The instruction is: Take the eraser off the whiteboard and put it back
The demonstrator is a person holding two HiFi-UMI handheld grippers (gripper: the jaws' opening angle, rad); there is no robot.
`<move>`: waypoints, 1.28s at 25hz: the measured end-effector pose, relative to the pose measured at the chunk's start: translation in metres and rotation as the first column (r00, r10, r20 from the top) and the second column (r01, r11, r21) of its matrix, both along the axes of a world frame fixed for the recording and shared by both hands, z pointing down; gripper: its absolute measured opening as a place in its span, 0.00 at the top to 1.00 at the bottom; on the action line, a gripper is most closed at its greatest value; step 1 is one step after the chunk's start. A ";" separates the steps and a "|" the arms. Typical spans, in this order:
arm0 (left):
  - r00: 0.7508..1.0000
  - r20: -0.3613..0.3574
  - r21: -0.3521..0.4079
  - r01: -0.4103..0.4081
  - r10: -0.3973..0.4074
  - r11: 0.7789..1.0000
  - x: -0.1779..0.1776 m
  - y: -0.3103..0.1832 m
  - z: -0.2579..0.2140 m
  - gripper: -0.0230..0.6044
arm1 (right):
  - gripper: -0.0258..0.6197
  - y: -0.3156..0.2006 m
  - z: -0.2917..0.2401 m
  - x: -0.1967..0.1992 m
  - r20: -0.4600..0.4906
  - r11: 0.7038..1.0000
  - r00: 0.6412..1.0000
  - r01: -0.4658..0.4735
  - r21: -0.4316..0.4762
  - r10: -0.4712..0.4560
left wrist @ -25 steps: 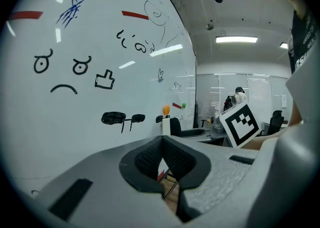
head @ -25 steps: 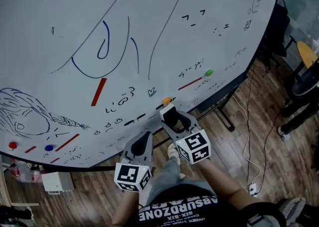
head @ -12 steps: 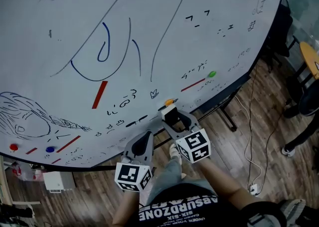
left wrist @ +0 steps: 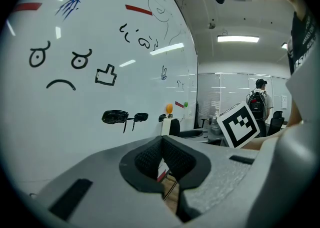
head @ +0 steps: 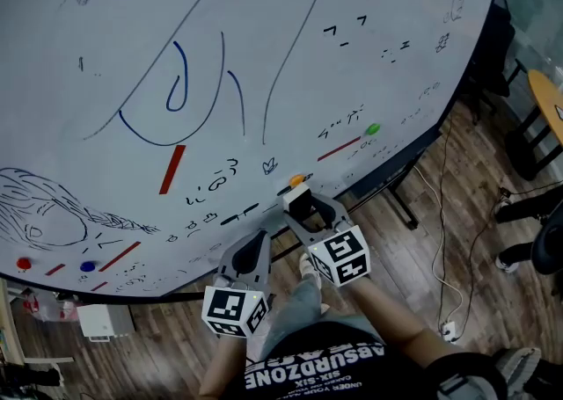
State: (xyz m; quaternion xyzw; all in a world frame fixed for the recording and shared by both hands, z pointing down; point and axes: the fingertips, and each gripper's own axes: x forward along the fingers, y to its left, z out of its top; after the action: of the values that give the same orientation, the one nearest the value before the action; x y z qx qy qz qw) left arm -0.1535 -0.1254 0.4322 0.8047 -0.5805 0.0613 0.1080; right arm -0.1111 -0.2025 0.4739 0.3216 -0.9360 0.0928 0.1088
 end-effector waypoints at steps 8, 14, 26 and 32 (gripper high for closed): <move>1.000 -0.002 -0.001 -0.005 0.005 1.000 0.002 0.000 0.000 0.95 | 0.60 0.000 0.000 0.000 -0.003 1.000 1.000 -0.006 -0.001 0.006; 1.000 -0.006 0.000 0.000 0.000 1.000 0.000 0.001 0.000 0.95 | 0.60 0.001 0.000 0.000 -0.004 1.000 1.000 -0.008 -0.003 0.008; 1.000 -0.008 0.000 0.000 0.000 1.000 0.001 0.003 0.000 0.95 | 0.60 0.003 -0.001 0.000 -0.004 1.000 1.000 -0.007 0.001 0.007; 1.000 -0.008 0.003 0.000 0.000 1.000 0.002 0.003 -0.001 0.95 | 0.60 0.005 -0.002 0.003 0.000 1.000 1.000 -0.008 0.003 0.008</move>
State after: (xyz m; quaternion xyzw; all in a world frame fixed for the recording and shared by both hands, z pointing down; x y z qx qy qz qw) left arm -0.1514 -0.1221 0.4314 0.8052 -0.5801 0.0571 0.1092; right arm -0.1084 -0.1976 0.4719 0.3253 -0.9349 0.0920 0.1082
